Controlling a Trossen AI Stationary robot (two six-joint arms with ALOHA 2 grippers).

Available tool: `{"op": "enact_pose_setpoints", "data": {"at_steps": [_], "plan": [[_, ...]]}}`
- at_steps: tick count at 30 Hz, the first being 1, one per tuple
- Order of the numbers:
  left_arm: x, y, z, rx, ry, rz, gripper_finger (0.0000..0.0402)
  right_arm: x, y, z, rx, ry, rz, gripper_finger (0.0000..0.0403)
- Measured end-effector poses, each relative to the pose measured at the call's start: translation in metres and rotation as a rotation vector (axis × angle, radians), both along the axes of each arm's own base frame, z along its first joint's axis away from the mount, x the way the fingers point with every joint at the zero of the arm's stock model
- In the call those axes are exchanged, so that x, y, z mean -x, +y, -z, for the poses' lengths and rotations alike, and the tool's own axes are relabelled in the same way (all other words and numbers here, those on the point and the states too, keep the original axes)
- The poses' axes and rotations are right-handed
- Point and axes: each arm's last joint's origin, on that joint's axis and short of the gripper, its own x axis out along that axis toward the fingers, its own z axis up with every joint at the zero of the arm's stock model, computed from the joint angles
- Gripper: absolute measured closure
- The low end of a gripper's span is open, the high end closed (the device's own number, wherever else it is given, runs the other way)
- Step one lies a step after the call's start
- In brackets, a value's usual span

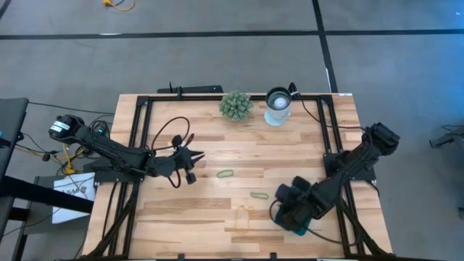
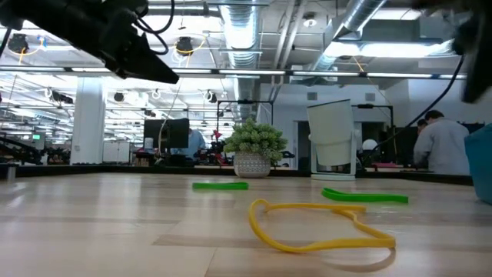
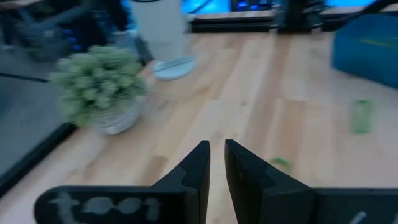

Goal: Pick and place items into bin
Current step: Put the yellow rubber band into the blue bin

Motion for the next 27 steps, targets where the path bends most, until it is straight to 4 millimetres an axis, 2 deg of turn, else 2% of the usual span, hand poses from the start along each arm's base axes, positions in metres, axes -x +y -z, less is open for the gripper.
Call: {"op": "enact_pose_setpoints", "data": {"at_steps": [4, 9, 14, 18, 22, 27], "plan": [[-0.001, -0.002, 0.000, 0.033, 0.004, 0.067, 0.0360, -0.022, 0.003, -0.005, 0.004, -0.156, -0.184, 0.0287], [-0.001, -0.002, 0.000, 0.048, 0.002, 0.074, 0.0360, -0.056, -0.003, 0.012, 0.011, -0.218, -0.285, 0.0287], [-0.001, -0.003, 0.001, 0.079, 0.003, 0.103, 0.0360, -0.080, -0.012, 0.051, -0.040, -0.075, -0.431, 0.0287], [-0.001, -0.005, 0.001, 0.117, 0.008, 0.150, 0.0360, -0.093, -0.014, 0.057, -0.068, -0.054, -0.492, 0.0287], [-0.001, -0.005, 0.002, 0.132, 0.013, 0.155, 0.0360, -0.103, -0.011, 0.060, -0.012, -0.074, -0.577, 0.0287], [-0.001, -0.006, 0.002, 0.136, 0.010, 0.154, 0.0360, -0.110, -0.012, 0.078, 0.023, -0.026, -0.598, 0.0287]]}}
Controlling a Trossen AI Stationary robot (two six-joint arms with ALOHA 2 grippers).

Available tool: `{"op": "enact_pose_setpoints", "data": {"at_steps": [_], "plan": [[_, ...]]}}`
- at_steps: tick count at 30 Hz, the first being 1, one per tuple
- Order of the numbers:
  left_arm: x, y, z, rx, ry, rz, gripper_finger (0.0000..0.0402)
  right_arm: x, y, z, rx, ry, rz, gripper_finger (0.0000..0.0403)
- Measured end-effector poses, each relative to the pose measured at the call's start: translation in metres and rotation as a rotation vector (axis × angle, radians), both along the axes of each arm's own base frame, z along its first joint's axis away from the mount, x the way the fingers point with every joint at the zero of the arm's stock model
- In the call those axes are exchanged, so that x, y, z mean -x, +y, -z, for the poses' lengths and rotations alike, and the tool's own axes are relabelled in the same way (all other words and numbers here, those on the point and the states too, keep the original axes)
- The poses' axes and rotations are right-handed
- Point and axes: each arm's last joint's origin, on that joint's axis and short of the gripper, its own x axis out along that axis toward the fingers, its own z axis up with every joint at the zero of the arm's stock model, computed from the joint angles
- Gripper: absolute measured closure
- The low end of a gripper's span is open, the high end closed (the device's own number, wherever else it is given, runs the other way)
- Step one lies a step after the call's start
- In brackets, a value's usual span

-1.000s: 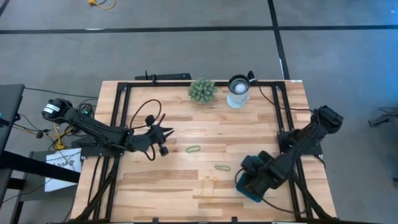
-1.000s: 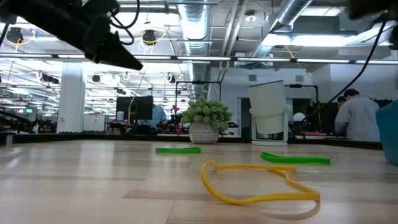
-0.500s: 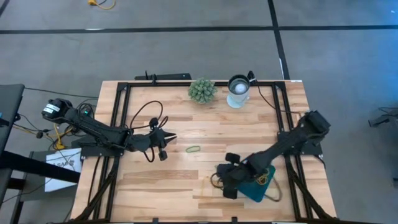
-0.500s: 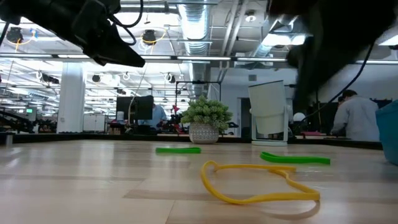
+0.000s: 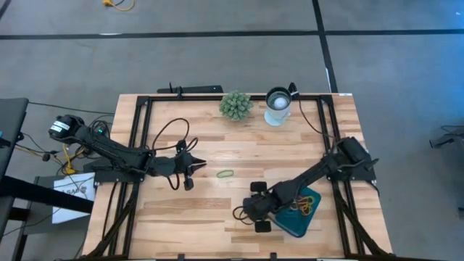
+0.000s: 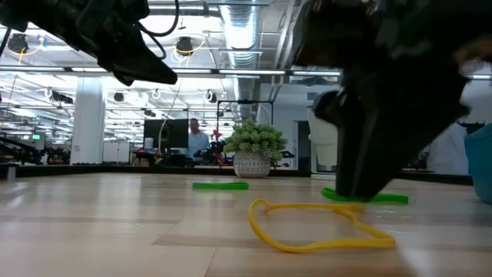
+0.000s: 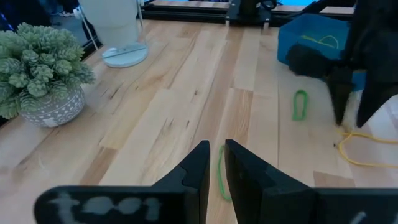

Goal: Pick and place items into bin
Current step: Put the yellow rubber band into the blue bin

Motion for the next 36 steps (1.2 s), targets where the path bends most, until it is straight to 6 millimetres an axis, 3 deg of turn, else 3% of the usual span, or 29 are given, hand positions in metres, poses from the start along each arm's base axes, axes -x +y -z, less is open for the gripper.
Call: {"op": "enact_pose_setpoints", "data": {"at_steps": [9, 15, 20, 23, 31, 36], "plan": [[0.000, 0.000, 0.000, 0.001, 0.001, 0.001, 0.0360, -0.008, -0.003, 0.024, 0.028, 0.034, 0.012, 0.0299], [0.000, 0.000, 0.000, 0.000, 0.004, 0.001, 0.0360, -0.007, -0.001, 0.024, 0.005, 0.044, 0.049, 0.0388], [0.000, 0.000, 0.000, 0.001, 0.005, 0.003, 0.0360, 0.009, -0.001, -0.006, -0.032, 0.047, 0.094, 0.0397], [0.000, -0.001, 0.000, 0.009, 0.007, 0.020, 0.0360, 0.022, 0.000, -0.052, -0.106, -0.017, 0.144, 0.0398], [0.000, -0.001, 0.001, 0.026, 0.008, 0.023, 0.0360, 0.108, -0.013, -0.137, -0.031, -0.075, 0.392, 0.0401], [0.000, -0.001, 0.001, 0.028, 0.008, 0.022, 0.0360, 0.159, -0.019, -0.156, -0.022, -0.008, 0.555, 0.0401]]}}
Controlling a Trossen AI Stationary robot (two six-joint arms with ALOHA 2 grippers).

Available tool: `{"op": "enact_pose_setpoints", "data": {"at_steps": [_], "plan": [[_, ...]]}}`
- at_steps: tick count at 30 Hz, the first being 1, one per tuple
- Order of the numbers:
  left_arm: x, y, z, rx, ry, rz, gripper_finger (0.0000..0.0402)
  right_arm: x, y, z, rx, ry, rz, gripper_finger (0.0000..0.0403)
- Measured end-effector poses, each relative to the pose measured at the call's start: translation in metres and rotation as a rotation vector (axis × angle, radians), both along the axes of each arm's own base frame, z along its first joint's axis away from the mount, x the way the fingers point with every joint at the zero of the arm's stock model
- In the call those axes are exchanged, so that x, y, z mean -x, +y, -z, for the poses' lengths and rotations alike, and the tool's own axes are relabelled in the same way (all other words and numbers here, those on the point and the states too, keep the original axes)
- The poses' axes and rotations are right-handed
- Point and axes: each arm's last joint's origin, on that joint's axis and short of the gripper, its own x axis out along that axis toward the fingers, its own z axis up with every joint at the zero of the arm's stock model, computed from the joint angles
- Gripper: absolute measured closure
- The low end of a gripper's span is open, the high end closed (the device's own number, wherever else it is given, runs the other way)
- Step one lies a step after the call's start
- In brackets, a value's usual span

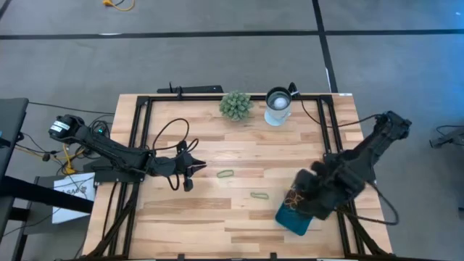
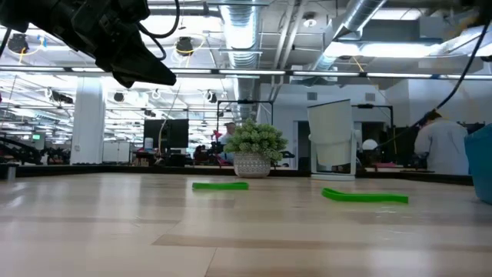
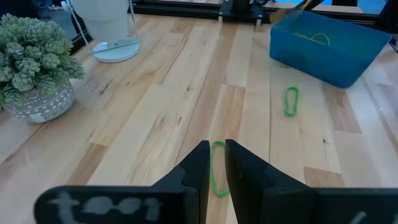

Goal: Pick and place items into bin
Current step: Put the yellow rubber band into the blue bin, then put the green rubber band into the blue bin

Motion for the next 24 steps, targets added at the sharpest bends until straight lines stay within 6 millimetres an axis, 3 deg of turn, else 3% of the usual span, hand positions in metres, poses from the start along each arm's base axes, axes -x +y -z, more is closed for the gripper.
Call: {"op": "enact_pose_setpoints", "data": {"at_steps": [4, 11, 17, 24], "plan": [[0.000, 0.000, 0.000, 0.000, 0.001, 0.000, 0.0360, 0.022, 0.009, 0.003, -0.027, 0.086, 0.074, 0.0402], [0.000, 0.000, 0.000, 0.006, 0.003, -0.003, 0.0360, 0.028, 0.040, 0.029, 0.008, 0.190, 0.119, 0.0402], [0.000, 0.000, 0.000, 0.007, 0.000, -0.004, 0.0360, 0.016, 0.059, 0.065, 0.120, 0.294, 0.121, 0.0391], [0.000, 0.000, -0.001, 0.010, -0.009, -0.004, 0.0360, -0.009, 0.063, 0.098, 0.167, 0.396, 0.058, 0.0328]]}}
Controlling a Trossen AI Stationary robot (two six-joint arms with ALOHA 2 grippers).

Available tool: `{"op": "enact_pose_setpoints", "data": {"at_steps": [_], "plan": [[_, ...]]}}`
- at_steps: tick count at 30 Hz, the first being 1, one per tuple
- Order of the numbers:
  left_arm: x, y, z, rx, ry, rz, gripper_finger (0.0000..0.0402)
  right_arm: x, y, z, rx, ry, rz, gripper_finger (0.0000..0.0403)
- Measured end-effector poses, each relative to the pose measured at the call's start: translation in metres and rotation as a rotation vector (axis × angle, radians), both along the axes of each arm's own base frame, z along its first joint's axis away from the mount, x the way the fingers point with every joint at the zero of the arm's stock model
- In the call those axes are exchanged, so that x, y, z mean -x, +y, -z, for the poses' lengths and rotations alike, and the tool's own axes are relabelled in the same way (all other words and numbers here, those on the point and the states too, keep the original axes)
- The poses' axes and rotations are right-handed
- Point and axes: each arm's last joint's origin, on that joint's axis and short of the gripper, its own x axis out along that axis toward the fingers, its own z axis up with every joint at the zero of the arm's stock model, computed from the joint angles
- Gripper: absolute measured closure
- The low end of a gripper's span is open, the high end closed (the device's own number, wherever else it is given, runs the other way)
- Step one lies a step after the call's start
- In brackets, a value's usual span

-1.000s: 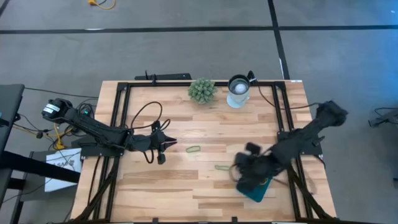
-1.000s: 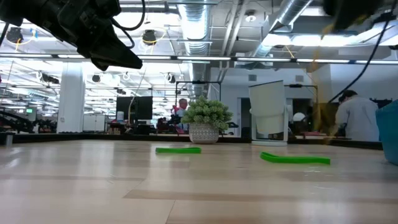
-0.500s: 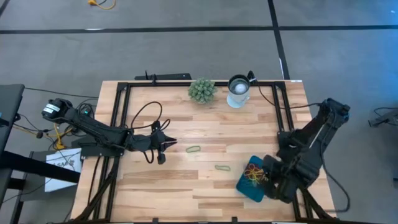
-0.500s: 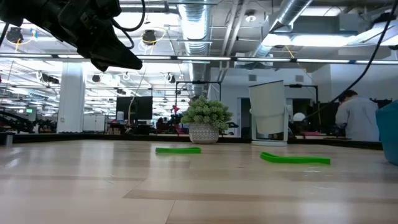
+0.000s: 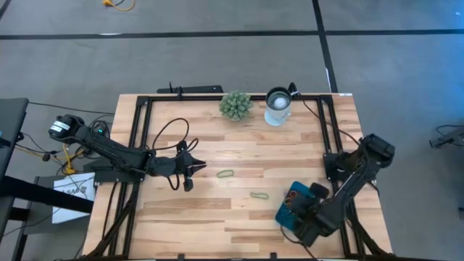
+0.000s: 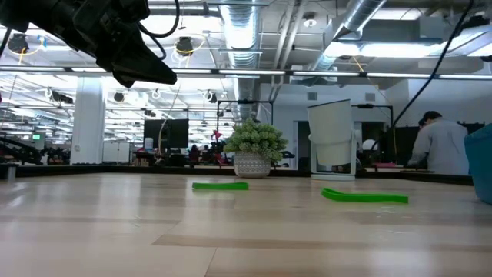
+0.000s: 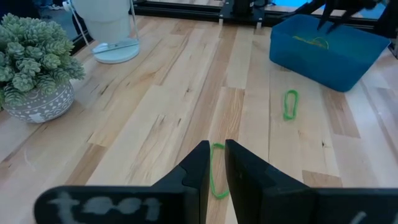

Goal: Pick and place items into bin
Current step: Put the green rubber band into the blue bin

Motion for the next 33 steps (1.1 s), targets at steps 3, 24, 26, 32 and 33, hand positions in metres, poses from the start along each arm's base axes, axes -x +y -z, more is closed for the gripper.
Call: {"op": "enact_pose_setpoints", "data": {"at_steps": [3, 24, 26, 32, 33], "plan": [[0.000, 0.000, 0.000, 0.000, 0.000, 0.000, 0.0360, -0.013, -0.001, 0.010, -0.014, 0.007, -0.033, 0.0303], [-0.003, 0.002, 0.000, 0.159, -0.067, -0.139, 0.0360, 0.057, -0.087, -0.131, 0.256, -0.645, -0.143, 0.0279], [-0.009, 0.003, 0.005, 0.185, -0.073, -0.145, 0.0360, 0.063, -0.097, -0.128, 0.287, -0.713, -0.181, 0.0282], [-0.049, -0.002, 0.042, 0.225, 0.008, -0.061, 0.0360, 0.073, -0.132, -0.081, 0.347, -0.767, -0.061, 0.0292], [-0.055, -0.003, 0.047, 0.229, 0.036, -0.044, 0.0360, 0.074, -0.135, -0.070, 0.328, -0.785, -0.030, 0.0294]]}}
